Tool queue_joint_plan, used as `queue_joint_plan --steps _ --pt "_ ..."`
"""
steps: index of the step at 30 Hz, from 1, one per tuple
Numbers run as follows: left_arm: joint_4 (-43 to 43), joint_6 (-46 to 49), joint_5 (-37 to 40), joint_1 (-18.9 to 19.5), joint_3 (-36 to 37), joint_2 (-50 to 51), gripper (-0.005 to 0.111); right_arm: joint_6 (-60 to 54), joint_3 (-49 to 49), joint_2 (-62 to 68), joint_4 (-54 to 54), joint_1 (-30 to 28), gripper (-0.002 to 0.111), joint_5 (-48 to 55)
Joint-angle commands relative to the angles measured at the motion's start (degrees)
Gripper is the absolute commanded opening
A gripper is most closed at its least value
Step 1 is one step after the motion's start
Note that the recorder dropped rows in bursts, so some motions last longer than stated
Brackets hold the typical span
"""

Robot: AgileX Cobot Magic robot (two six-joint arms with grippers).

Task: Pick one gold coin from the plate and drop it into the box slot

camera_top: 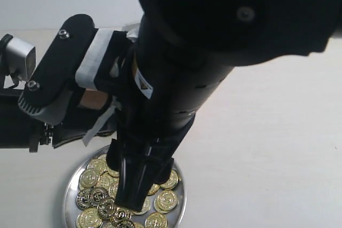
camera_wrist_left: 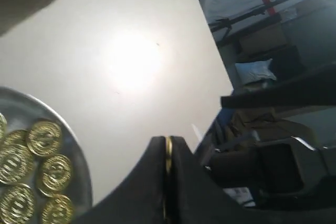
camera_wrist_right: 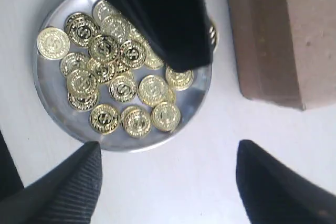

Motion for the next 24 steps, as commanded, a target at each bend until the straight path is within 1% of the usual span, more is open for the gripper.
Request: queue_joint_plan --steps 1,5,8,11,13,15,16,18,22,24 --pt "-4.8 11.0 -5.1 -0.4 -0.3 -0.1 0.0 3.5 -0.2 -0.1 -0.9 0.1 0.068 5.6" --pt "-4.8 31.2 -5.7 0.0 -2.6 -0.1 0.0 5.6 -0.2 -0.1 -0.9 0.1 0.068 8.6" --pt "-4.8 40.1 -9.2 0.0 -5.6 -0.1 0.0 5.6 -0.2 -0.1 -0.3 0.1 0.068 8.9" --pt "-4.8 48.1 -14.9 0.0 -9.4 0.5 0.0 5.6 -0.2 -0.1 -0.1 0.1 0.068 8.9" --pt "-4.8 49.3 -19.6 0.0 -12.1 1.3 0.0 5.6 -0.2 -0.1 -0.1 0.1 0.068 8.9" --pt "-2.0 49.3 -23.8 0.0 -15.2 2.7 0.0 5.6 -0.2 -0.1 0.2 0.1 0.068 8.9" --pt "-0.1 49.3 -24.6 0.0 -16.4 3.7 0.0 5.6 -0.2 -0.1 0.3 0.1 0.068 8.9" --pt "5.8 49.3 -24.3 0.0 -19.8 6.2 0.0 5.6 -0.2 -0.1 1.0 0.1 0.068 8.9" --pt "19.2 49.3 -20.4 0.0 -26.9 12.1 0.0 5.6 -0.2 -0.1 1.1 0.1 0.068 8.9" --pt "23.7 49.3 -19.9 0.0 -30.3 15.6 0.0 5.6 -0.2 -0.1 1.1 0.1 0.068 8.9"
